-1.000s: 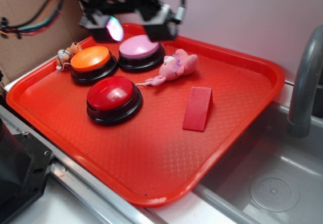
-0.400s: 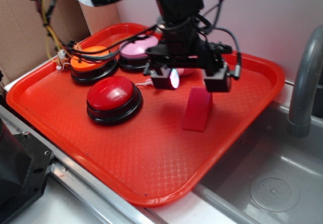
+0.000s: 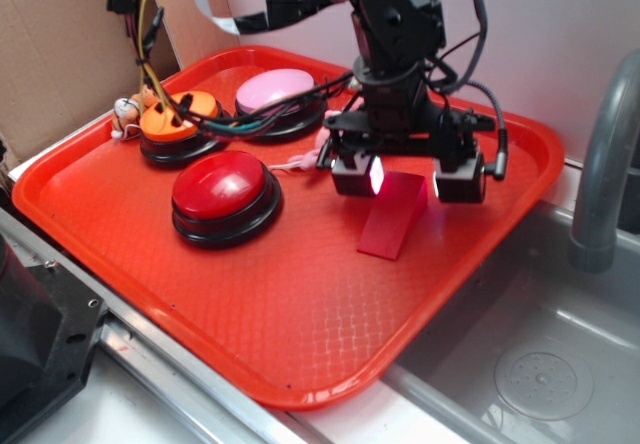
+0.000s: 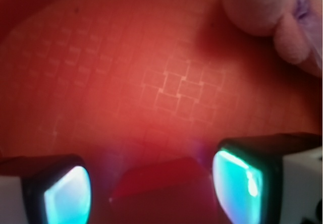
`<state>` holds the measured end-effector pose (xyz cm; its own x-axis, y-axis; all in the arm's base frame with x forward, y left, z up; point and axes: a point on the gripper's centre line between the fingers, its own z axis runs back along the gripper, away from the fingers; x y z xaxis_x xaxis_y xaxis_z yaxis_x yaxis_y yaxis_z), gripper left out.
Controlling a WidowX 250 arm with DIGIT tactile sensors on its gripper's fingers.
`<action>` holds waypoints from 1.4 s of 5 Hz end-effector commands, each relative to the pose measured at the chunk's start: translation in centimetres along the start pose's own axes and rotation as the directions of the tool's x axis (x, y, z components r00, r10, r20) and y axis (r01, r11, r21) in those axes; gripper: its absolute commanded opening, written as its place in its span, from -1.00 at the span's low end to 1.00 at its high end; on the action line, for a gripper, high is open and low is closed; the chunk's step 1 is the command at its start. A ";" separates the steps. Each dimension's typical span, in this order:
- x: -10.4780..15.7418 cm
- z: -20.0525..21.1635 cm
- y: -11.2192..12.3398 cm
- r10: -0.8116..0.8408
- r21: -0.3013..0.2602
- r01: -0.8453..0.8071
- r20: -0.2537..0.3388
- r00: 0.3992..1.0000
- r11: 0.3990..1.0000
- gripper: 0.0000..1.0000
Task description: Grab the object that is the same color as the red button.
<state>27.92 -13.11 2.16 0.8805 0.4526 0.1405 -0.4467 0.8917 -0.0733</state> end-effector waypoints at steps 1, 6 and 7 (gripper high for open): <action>1.9 0.8 0.2 0.009 -0.044 -0.007 0.044 0.999 0.999 -1.00; 0.3 19.2 6.8 -0.420 -0.044 0.424 0.075 0.904 0.904 -1.00; 0.6 20.8 9.4 -0.407 -0.068 0.416 0.119 0.906 0.907 -1.00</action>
<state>20.58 -4.95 21.02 0.9701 0.0469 0.2381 -0.0316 0.9972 -0.0675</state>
